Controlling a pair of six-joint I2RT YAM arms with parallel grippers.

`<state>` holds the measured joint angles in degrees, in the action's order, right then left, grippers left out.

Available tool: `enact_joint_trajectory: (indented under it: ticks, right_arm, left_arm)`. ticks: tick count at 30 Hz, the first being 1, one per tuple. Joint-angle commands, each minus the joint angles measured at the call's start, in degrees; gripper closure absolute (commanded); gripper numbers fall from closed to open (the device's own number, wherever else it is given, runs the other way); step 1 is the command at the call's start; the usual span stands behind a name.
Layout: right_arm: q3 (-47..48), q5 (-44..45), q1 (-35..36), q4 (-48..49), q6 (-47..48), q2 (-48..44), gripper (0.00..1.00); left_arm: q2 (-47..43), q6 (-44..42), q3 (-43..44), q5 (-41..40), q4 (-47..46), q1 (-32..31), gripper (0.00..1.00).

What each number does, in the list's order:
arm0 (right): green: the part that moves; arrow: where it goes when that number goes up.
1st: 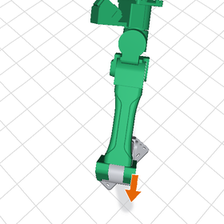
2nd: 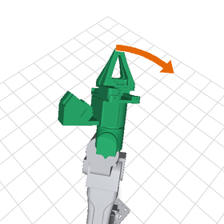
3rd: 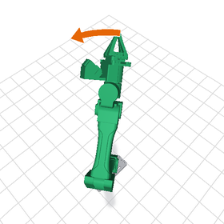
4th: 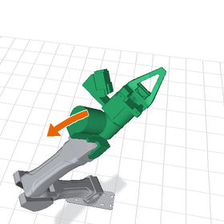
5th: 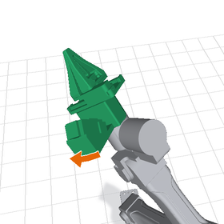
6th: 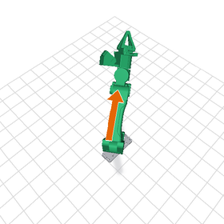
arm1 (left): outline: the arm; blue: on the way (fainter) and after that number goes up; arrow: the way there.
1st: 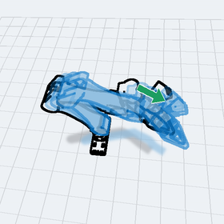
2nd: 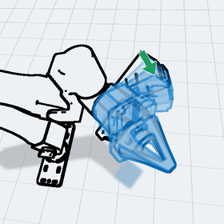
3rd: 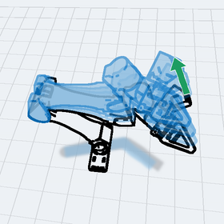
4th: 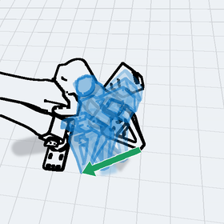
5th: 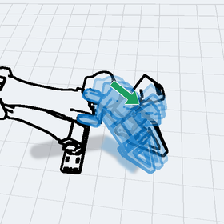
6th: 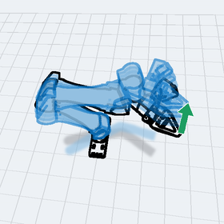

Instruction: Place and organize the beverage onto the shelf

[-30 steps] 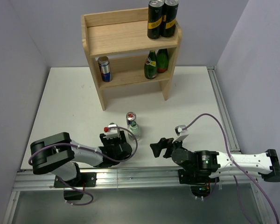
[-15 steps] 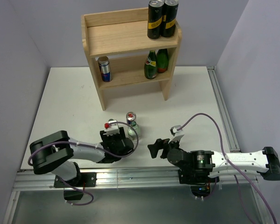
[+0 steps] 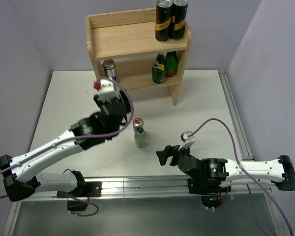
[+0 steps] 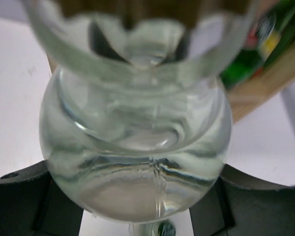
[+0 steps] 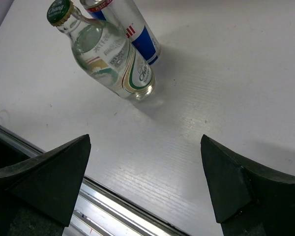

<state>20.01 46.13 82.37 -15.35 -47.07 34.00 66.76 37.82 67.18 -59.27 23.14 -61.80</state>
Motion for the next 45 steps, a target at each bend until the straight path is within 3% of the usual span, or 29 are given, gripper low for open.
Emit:
enact_joint_trajectory:
  ticks: [1,5,9,15,34,42,45]
  right_arm:
    - [2.6,2.6,0.3,0.5,0.9,-1.2,0.0]
    - [2.1,3.0,0.3,0.0,0.5,-2.9,0.0]
    - [1.2,3.3,0.4,-0.4,-0.6,-3.9,0.0]
    - [0.9,3.2,0.4,-0.6,-1.1,-4.7,0.0]
    - [-0.8,4.3,0.3,-4.0,-2.9,-8.3,0.0]
    - [-0.5,4.4,0.4,-3.5,-2.5,-6.9,0.0]
    - [-0.2,4.4,0.3,-3.6,-2.5,-6.2,0.0]
  left_arm:
    - [-0.2,-18.5,15.4,6.3,-6.7,6.2,1.0]
    - [7.1,-28.7,31.6,9.2,-5.8,11.2,1.0]
    - [14.8,-31.4,47.8,12.9,-2.7,15.4,1.0]
    - [23.1,-34.7,61.4,16.4,-0.7,19.2,1.0]
    - [34.0,-31.8,67.8,21.2,-2.1,30.5,1.0]
    - [33.1,-29.5,62.6,20.2,-2.6,33.9,0.99]
    - [32.6,-29.6,60.7,19.0,-3.5,34.4,0.95]
